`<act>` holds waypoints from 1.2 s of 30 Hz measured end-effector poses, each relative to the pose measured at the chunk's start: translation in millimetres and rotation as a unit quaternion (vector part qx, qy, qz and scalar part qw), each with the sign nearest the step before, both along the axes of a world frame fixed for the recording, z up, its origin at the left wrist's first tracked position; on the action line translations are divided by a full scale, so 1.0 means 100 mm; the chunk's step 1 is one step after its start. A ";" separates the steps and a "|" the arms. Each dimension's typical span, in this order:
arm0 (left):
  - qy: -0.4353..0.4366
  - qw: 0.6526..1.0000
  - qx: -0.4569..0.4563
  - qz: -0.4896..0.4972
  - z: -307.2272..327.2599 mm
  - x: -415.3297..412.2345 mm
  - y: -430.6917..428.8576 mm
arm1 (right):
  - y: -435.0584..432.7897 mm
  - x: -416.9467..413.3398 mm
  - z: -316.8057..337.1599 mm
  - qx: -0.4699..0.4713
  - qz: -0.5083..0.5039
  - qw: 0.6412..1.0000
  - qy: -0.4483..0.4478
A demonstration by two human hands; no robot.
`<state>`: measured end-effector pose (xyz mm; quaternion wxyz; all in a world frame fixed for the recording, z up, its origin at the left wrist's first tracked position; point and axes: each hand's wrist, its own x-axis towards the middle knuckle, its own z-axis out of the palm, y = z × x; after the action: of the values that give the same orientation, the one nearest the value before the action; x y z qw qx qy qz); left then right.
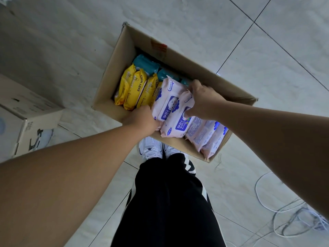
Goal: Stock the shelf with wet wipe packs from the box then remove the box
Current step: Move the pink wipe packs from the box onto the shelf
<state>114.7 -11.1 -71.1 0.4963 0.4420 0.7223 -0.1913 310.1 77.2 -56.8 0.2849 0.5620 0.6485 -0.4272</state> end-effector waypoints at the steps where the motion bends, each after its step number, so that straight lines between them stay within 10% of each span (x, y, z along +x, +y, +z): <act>1: -0.007 1.000 0.005 0.005 -0.01 0.00 -0.01 | -0.02 0.02 -0.01 -0.005 -0.007 1.000 -0.006; 10: -0.068 0.984 0.114 0.121 0.23 -0.13 0.06 | -0.09 -0.02 0.28 -0.021 0.084 0.996 -0.017; 20: -0.100 0.965 0.207 0.126 1.33 -0.40 0.35 | -0.02 0.16 1.41 -0.079 -0.149 0.980 0.109; 36: -0.152 0.931 0.329 0.033 5.95 -0.82 1.57 | 0.65 0.19 5.75 -0.052 -0.254 0.904 0.339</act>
<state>32.6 146.4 523.9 0.4328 0.5804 0.6748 0.1429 329.6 141.9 518.0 -0.0416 0.5138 0.5181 -0.6826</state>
